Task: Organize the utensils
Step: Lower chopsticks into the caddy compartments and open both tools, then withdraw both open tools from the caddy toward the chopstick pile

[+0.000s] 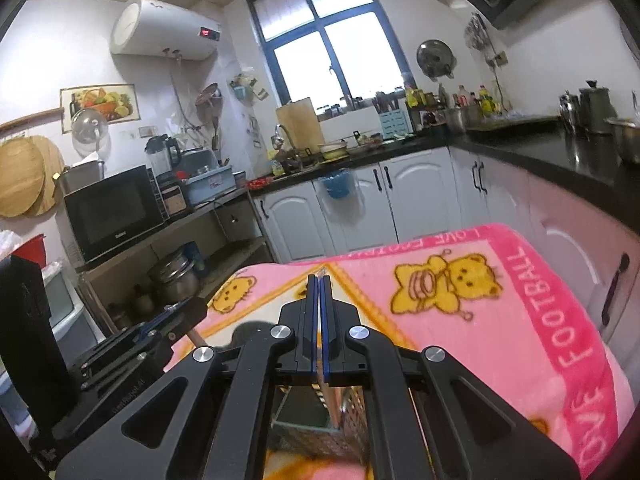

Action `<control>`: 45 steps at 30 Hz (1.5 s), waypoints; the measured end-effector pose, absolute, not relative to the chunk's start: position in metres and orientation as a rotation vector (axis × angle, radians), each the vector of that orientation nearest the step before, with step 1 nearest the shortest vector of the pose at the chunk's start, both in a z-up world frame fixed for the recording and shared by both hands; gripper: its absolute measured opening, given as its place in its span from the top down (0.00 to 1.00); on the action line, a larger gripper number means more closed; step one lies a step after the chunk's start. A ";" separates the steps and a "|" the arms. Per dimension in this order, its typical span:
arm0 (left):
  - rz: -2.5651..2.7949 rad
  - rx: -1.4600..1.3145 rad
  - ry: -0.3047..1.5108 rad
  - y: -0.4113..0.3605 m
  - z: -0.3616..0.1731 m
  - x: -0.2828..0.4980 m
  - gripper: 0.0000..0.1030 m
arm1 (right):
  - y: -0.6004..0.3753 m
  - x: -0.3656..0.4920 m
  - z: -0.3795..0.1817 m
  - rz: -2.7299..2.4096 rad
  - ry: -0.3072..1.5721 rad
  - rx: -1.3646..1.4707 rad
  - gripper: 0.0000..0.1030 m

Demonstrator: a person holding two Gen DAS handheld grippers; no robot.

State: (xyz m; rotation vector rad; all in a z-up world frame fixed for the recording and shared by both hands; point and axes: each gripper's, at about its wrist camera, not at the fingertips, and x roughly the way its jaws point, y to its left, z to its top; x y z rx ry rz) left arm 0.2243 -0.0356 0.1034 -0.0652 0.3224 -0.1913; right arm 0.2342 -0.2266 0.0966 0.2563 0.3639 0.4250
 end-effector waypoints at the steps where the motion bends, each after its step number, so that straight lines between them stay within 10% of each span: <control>1: -0.189 -0.063 0.328 -0.037 0.103 0.224 0.95 | -0.228 0.232 0.096 0.423 0.367 0.260 0.98; 13: -0.191 -0.070 0.359 -0.034 0.095 0.209 0.95 | -0.238 0.216 0.089 0.400 0.418 0.256 0.68; 22: -0.201 -0.104 0.351 -0.031 0.100 0.193 0.70 | -0.247 0.199 0.093 0.368 0.405 0.248 0.46; 45: -0.185 -0.131 0.327 -0.017 0.107 0.148 0.26 | -0.265 0.164 0.075 0.356 0.457 0.202 0.33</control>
